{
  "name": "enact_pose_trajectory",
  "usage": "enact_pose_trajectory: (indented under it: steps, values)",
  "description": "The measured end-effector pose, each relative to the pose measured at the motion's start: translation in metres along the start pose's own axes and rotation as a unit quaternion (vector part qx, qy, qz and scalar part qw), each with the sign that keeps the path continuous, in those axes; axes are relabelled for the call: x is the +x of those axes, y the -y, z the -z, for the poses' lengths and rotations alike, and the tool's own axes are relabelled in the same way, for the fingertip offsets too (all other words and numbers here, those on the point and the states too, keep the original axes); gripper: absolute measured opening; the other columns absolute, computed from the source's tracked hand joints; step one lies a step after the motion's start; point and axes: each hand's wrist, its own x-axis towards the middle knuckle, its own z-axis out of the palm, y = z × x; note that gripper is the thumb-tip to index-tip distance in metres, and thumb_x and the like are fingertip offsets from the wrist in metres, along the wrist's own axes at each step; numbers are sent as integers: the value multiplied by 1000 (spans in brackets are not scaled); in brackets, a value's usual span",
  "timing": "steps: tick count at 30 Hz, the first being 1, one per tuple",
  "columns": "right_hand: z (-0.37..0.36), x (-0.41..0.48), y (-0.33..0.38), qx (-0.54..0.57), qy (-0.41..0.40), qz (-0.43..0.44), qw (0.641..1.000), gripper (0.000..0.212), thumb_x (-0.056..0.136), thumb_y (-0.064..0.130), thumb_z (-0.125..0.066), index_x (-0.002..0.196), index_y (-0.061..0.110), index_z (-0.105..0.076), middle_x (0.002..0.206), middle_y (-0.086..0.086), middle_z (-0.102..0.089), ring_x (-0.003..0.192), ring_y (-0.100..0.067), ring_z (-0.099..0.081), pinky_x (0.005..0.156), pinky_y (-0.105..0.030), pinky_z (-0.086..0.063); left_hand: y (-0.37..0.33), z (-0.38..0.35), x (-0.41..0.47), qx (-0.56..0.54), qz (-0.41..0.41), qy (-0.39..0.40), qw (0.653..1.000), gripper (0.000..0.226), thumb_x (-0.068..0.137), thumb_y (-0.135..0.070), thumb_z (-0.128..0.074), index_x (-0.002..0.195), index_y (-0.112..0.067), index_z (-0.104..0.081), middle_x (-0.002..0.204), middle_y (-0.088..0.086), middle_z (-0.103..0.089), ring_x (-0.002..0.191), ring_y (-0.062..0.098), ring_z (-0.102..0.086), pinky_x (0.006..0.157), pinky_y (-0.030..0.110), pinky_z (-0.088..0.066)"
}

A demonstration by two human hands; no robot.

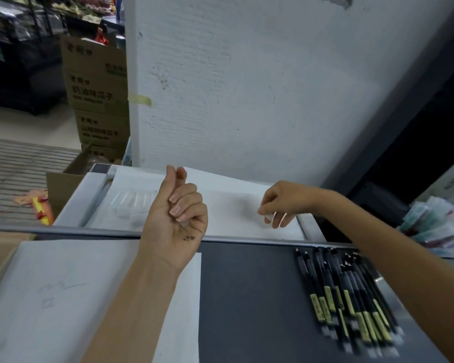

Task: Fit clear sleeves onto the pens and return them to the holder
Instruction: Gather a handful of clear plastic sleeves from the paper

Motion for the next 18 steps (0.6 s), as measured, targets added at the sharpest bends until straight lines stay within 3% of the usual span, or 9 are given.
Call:
enact_pose_trajectory:
  steps: [5,12,15,18]
  values:
    - [-2,-8,12,46,124,5,991,24,101,26,-61,112,5,-67,103,-10,-81,92,-26,-77,83,-33,-62,-1,1,1,-9,8,-4,1000,29,107,-37,-53,92,-16,-65,56,-10,-35,38,8,-38,38,16,-31]
    - [-21,3,16,98,154,9,983,19,106,21,-55,109,7,-66,104,-9,-80,88,-22,-74,91,-39,-60,0,0,0,-12,1,-20,1000,28,107,-36,-54,92,-15,-65,56,-10,-36,39,7,-39,39,15,-33]
    - [-28,11,14,161,143,25,976,17,105,20,-55,107,5,-64,110,-14,-79,95,-26,-76,98,-41,-60,2,-3,1,0,-14,-53,999,25,104,-33,-59,96,-13,-72,57,-9,-40,44,5,-45,44,14,-42]
    - [-30,15,13,193,58,30,979,14,99,15,-61,104,2,-65,105,-16,-79,93,-27,-77,94,-40,-62,5,-5,2,15,-31,-81,996,23,94,-27,-69,104,-8,-79,61,-5,-46,52,5,-56,53,18,-55]
